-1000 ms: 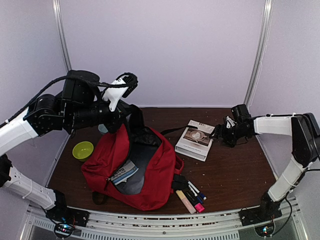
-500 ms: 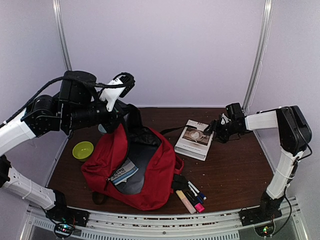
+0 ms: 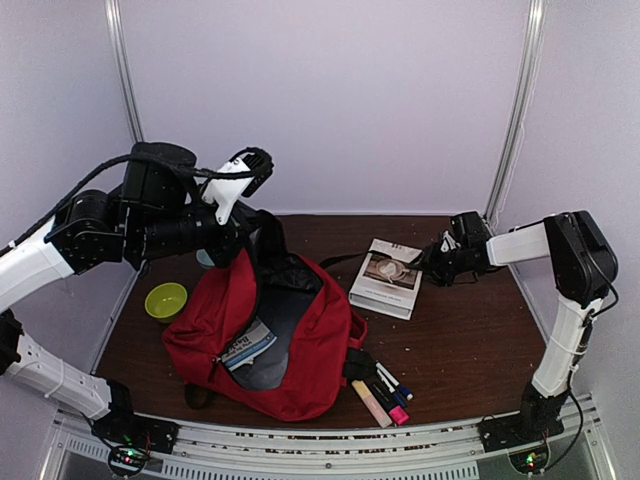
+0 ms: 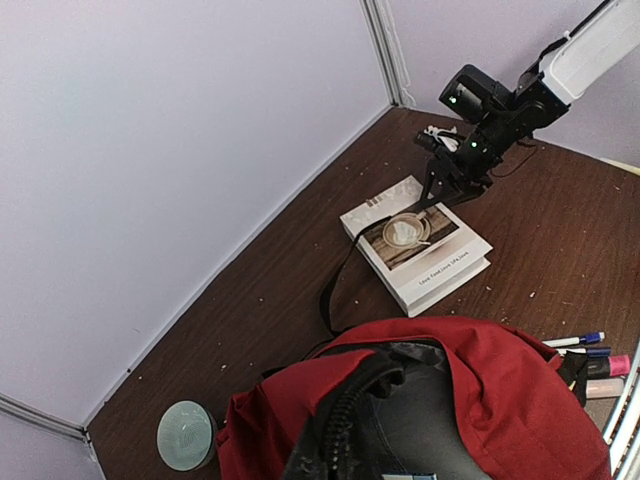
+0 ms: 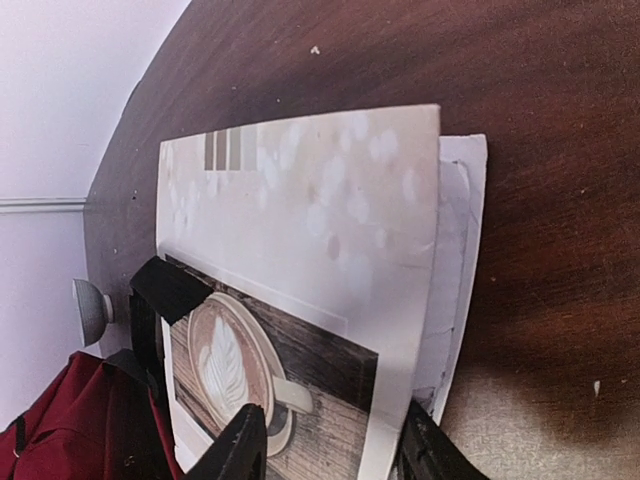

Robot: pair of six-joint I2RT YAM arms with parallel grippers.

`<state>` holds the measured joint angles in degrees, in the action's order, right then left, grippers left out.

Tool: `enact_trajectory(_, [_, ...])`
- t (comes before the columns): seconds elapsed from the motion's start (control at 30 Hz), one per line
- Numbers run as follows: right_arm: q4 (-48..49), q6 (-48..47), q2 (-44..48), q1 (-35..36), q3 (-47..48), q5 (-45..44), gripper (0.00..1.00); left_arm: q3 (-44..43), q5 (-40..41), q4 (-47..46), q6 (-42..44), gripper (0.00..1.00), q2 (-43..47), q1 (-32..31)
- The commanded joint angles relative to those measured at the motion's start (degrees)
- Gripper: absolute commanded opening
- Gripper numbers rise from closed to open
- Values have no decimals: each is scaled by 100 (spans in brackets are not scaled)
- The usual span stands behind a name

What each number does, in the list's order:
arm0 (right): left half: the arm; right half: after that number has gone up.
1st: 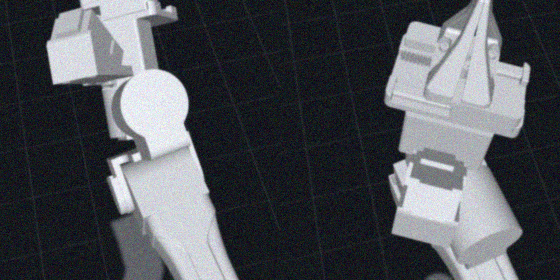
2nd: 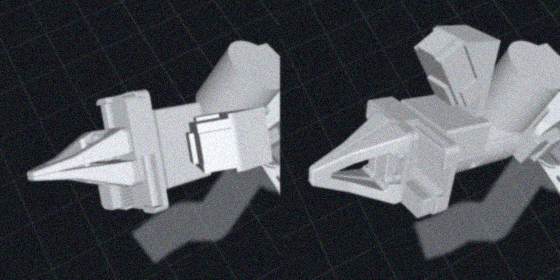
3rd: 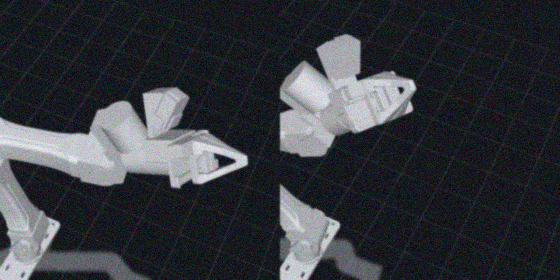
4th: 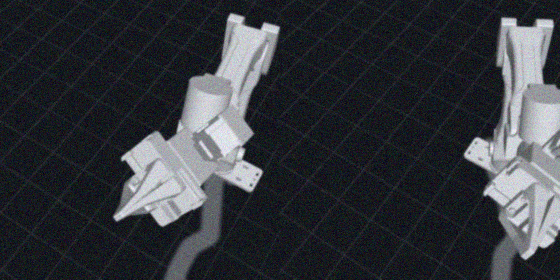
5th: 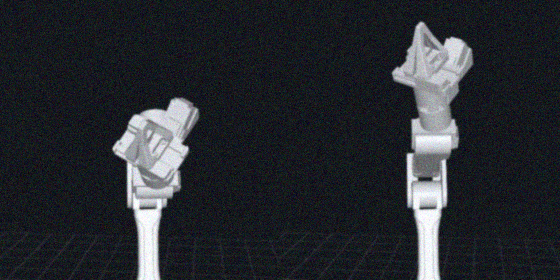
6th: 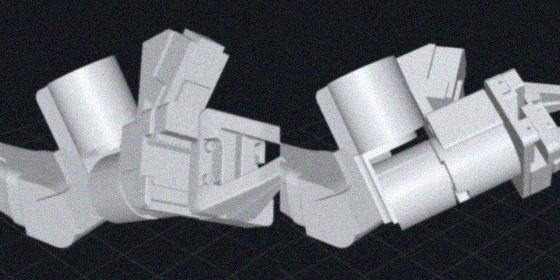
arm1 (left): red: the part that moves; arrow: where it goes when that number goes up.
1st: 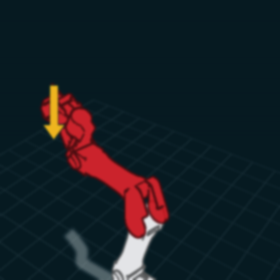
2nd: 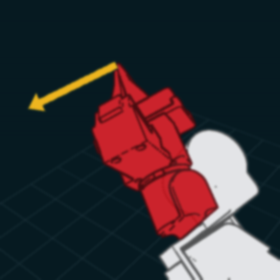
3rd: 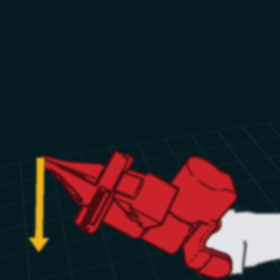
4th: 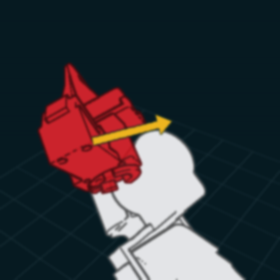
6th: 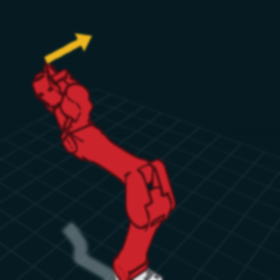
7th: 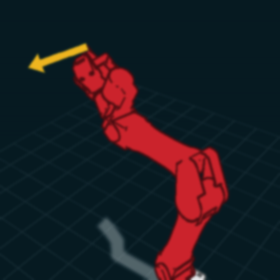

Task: Pack the student bag
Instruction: Grab the book from the center of the board.

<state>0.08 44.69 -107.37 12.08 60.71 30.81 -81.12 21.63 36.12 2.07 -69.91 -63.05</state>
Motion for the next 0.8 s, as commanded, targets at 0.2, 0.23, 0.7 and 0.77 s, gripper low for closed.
enact_trajectory(0.2, [373,334,-339,-39,-129,117,51,-254,-75,-423,94,0,-5,5])
enact_trajectory(0.23, [371,326,-364,-46,-139,112,52,-250,-71,-422,96,0,-5,11])
enact_trajectory(0.7, [-1019,-888,84,-44,327,-809,63,-201,-74,-430,80,0,-11,12])
enact_trajectory(0.77, [-1077,-903,68,-41,381,-820,64,-207,-100,-431,79,0,-19,6])
